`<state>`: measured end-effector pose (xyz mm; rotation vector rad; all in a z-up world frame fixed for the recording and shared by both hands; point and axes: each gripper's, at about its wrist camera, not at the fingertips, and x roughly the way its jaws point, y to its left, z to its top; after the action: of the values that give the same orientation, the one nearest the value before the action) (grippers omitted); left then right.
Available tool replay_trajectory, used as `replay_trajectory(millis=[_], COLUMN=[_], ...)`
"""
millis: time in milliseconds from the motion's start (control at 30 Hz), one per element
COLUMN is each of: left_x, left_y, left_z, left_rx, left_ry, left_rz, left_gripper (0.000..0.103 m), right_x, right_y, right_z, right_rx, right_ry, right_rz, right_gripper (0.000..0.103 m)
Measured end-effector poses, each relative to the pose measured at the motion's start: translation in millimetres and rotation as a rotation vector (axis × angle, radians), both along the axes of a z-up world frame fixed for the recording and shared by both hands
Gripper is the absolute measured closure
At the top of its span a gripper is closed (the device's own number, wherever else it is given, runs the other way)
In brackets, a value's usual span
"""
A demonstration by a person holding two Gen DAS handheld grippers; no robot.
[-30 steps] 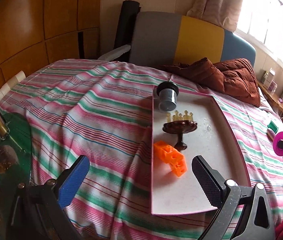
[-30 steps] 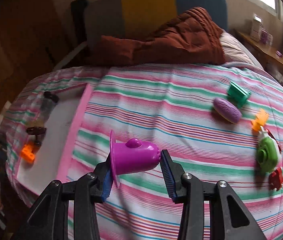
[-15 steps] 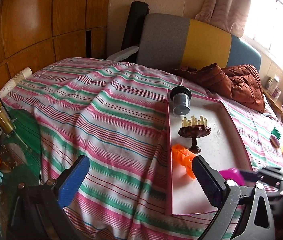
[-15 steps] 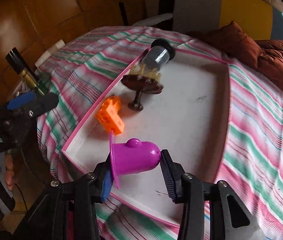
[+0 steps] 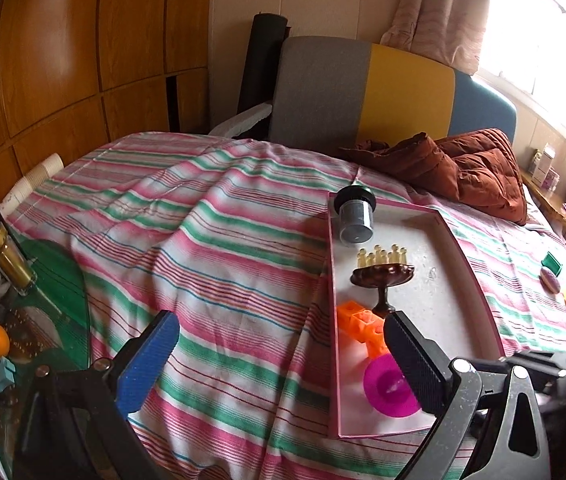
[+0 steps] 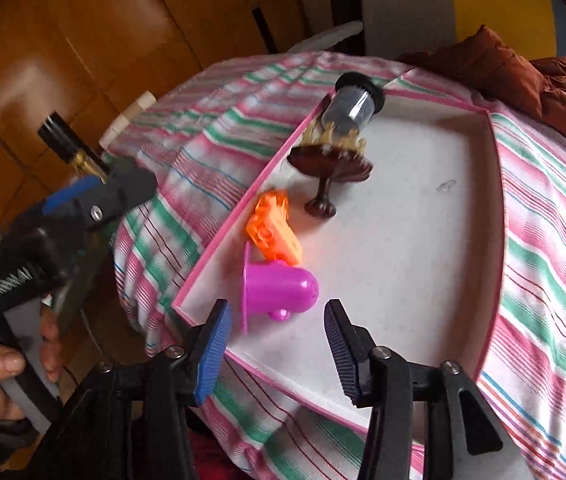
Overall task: Organize rigid objects
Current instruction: 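Lower the magenta cup into the tray and open the right tool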
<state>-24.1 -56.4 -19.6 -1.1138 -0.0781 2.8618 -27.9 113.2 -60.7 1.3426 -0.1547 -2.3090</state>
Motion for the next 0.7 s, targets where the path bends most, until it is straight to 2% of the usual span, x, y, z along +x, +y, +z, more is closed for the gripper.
replay_trajectory(millis=[100,267,433,700], left_x=[1,5,10,10], left_y=[6,27,52,92], left_z=[3,11,21,32], left_rx=[0.004,-0.008,-0.017,0.027], left_ry=[0.0,0.015,0.045,0.04], left_rz=[-0.019,-0.078,-0.15,-0.269], left_gripper=[0.0,0.0,0.0,0.0], right_x=[4,14,21,43], right_y=[17,56,122,242], right_z=[9,22,35,54], right_rx=[0.002,0.07,0.153,0.233], right_ry=[0.02,0.058,0.063,0.07], right_rz=[-0.041,-0.144,-0.283,-0.564], right_gripper=[0.051,0.051,0.051,0.051])
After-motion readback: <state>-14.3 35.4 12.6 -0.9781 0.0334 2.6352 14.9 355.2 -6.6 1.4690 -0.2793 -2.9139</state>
